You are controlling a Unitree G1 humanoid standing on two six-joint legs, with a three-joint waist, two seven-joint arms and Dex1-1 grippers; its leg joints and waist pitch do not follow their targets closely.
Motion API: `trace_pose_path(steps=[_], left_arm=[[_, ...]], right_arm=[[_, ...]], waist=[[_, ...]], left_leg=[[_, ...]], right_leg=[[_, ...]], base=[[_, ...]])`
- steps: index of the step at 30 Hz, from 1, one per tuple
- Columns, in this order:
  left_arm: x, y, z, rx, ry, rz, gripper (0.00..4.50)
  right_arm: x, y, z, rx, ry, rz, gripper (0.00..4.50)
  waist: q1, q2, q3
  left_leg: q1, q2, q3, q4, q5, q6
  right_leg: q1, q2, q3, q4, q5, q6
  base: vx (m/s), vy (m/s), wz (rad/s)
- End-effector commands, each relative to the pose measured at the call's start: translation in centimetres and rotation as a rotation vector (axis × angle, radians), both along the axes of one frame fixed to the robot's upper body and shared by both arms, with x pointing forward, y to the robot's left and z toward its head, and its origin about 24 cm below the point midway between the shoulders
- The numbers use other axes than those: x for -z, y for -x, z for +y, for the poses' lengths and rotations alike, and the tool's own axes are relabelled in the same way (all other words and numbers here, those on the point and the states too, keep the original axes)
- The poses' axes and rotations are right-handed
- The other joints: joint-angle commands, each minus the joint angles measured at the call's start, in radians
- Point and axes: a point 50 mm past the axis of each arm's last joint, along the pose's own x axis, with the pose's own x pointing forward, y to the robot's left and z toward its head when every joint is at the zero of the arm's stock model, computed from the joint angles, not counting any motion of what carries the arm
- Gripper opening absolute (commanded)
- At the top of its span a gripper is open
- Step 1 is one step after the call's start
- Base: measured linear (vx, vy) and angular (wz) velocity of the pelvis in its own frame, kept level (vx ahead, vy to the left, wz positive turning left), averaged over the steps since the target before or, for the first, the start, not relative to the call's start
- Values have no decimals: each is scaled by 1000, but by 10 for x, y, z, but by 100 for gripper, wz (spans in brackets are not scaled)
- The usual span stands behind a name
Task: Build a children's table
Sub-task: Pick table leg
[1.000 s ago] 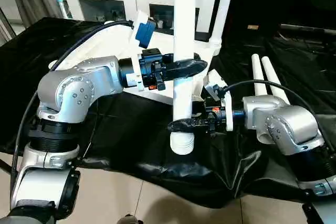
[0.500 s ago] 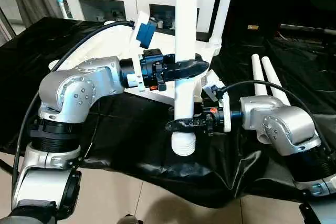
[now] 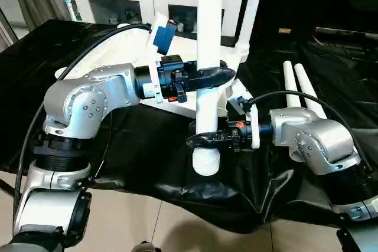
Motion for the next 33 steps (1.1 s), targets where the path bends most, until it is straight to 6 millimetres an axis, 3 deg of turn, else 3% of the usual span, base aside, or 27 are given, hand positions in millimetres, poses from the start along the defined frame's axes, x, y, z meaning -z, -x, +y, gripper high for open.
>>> trace_pose_path(steps=[1, 2, 6, 7, 8, 10, 11, 15, 19, 22, 23, 24, 25, 27, 29, 30, 31, 32, 33], left_arm=[[-18, -6, 1, -57, 84, -35, 233], [-22, -6, 1, -45, 139, -21, 233], [-30, -8, 4, -40, 280, 6, 256], [-31, -9, 5, -41, 315, 10, 280], [-32, -9, 6, -44, 381, 7, 287], [-32, -10, 7, -46, 411, 11, 292], [-34, -13, 9, -74, 530, 15, 300], [-39, -21, 17, -155, 787, 54, 323], [-35, -25, 28, -187, 1123, 175, 323], [-31, -25, 29, -207, 1139, 188, 323], [-27, -26, 28, -251, 1095, 185, 323], [-16, -37, 26, -393, 937, 194, 323], [-16, -37, 26, -393, 937, 194, 323], [10, -58, 25, -668, 541, 158, 323], [44, -71, 29, -820, -81, -150, 323], [59, -73, 32, -814, -296, -239, 323], [72, -74, 37, -799, -473, -311, 323], [72, -74, 37, -799, -473, -311, 323], [79, -75, 40, -789, -568, -349, 323]], right_arm=[[0, 0, 0, 6, -3, 5, 185], [-1, -1, -1, 11, -10, 5, 185], [-3, -1, -1, 31, -39, 8, 184], [-4, -2, -1, 38, -50, 10, 184], [-5, -2, -1, 46, -67, 10, 184], [-5, -2, -1, 49, -73, 9, 184], [-7, -1, 0, 58, -102, 10, 184], [-13, -4, 0, 96, -174, 10, 184], [-23, -16, -3, 267, -320, -2, 184], [-23, -25, -8, 407, -335, -33, 184], [-23, -28, -10, 462, -335, -43, 184], [-19, -36, -18, 595, -280, -96, 184], [-19, -36, -18, 595, -280, -96, 184], [-12, -43, -29, 732, -192, -166, 184], [-3, -46, -43, 842, -98, -227, 184], [-1, -46, -48, 873, -70, -245, 184], [2, -45, -52, 898, -40, -261, 184], [2, -45, -52, 898, -40, -261, 184], [3, -44, -54, 911, -26, -270, 184]], waist=[[1, -11, -81], [2, -15, -81], [5, -14, -84], [2, -17, -82], [2, -9, -81], [2, -13, -82], [4, -7, -82], [7, -12, -83], [10, -14, -84], [8, -8, -83], [6, -8, -83], [5, -6, -82], [2, -6, -82], [1, -3, -81], [5, 3, -82], [3, 3, -83], [3, 3, -86], [2, 11, -92], [-2, 9, -92]], left_leg=[[13, 9, 3, -61, -116, -6], [13, 9, 3, -61, -115, -5], [13, 8, 3, -59, -118, -2], [9, 7, 1, -61, -120, 1], [10, 7, 1, -60, -123, 2], [13, 7, 3, -59, -126, 5], [13, 8, 1, -60, -127, 4], [10, 8, 1, -59, -128, 12], [9, 6, 2, -57, -132, 11], [13, 7, 2, -61, -136, 6], [14, 9, 1, -63, -133, -1], [15, 11, -2, -66, -133, -9], [17, 11, -1, -66, -137, -17], [19, 9, -3, -69, -150, -27], [24, 8, -14, -80, -189, -49], [25, 8, -14, -82, -191, -56], [23, 7, -14, -82, -172, -67], [23, 8, -15, -79, -140, -77], [18, 7, -15, -77, -120, -80]], right_leg=[[58, -49, 39, -65, -133, -206], [60, -49, 38, -65, -132, -208], [61, -51, 37, -65, -127, -221], [63, -50, 35, -65, -132, -217], [62, -51, 36, -66, -138, -215], [60, -49, 37, -69, -138, -215], [60, -49, 36, -67, -135, -217], [64, -50, 34, -68, -108, -232], [63, -54, 33, -71, -128, -236], [60, -49, 31, -74, -147, -212], [59, -49, 32, -75, -152, -200], [56, -49, 32, -78, -165, -178], [55, -47, 33, -78, -171, -163], [54, -45, 34, -84, -197, -122], [51, -45, 36, -94, -292, 15], [50, -44, 37, -94, -297, 38], [52, -45, 37, -93, -268, 51], [52, -45, 36, -83, -188, 25], [57, -45, 35, -74, -129, -6]], base=[[0, 0, 0], [0, 0, 0], [0, 0, 0], [0, 0, 0], [0, 0, 0], [0, 0, 0], [0, 0, 0], [0, 0, 0], [0, 0, 0], [0, 0, 0], [0, 0, 0], [0, 0, 0], [0, 0, 0], [0, 0, 0], [0, 0, 0], [0, 0, 0], [0, 0, 0], [0, 0, 0], [0, 0, 0]])
